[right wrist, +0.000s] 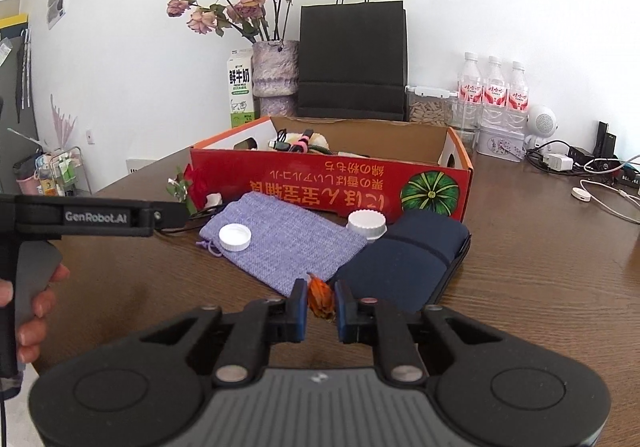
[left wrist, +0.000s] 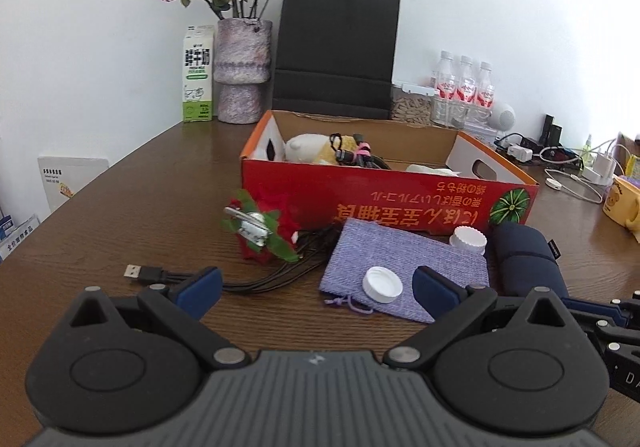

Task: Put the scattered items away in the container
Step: 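Grasp the small orange item with the right tool while the left tool grasps a white bottle cap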

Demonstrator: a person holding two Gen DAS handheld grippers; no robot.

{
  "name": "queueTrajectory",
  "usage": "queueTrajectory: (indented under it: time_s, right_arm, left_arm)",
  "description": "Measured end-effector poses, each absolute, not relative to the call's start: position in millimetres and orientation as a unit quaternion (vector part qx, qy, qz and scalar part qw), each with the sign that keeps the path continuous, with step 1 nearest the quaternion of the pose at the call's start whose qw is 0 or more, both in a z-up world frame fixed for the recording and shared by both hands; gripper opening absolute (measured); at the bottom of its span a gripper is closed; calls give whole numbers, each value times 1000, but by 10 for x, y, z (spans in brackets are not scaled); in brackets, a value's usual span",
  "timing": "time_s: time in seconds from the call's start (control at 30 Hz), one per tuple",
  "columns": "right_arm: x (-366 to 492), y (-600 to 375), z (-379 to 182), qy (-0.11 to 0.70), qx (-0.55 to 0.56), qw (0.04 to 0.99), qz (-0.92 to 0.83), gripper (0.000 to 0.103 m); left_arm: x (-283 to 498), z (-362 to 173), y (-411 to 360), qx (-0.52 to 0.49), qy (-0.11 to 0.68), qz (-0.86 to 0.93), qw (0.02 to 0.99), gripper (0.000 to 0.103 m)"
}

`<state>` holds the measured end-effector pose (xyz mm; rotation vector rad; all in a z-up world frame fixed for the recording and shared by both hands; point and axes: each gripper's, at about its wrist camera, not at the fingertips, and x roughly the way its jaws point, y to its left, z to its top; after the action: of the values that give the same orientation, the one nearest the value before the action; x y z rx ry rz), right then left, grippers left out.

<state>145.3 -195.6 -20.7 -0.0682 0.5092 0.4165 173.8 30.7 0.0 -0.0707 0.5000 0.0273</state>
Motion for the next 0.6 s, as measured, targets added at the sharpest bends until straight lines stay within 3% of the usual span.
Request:
queueTrajectory:
  time_s: [0.2,0.27,0.43,0.5,0.6]
  right_arm:
    - [1576,-2001,-170,244,-24,950,196,13]
    - [1616,-2014,-176,244,-22,950,193,13]
    - [1688,-2049,-201,246,-14,951,186,13]
    - [1711,-2059,-202,246,-12,951,185,13]
    - [1747,-2070,-199,245,-11,952,183,13]
  left_arm:
    - [2013,-114,-6,15,256,0,966,103]
    - [2059,-142,-47,16,258,-7,966,98]
    - [2122,-174,-89,22,267,-22,963,67]
    - [2137,-188,-94,23,272,-28,962,58]
    - [2150,-205,-105,24,276,-32,960,54]
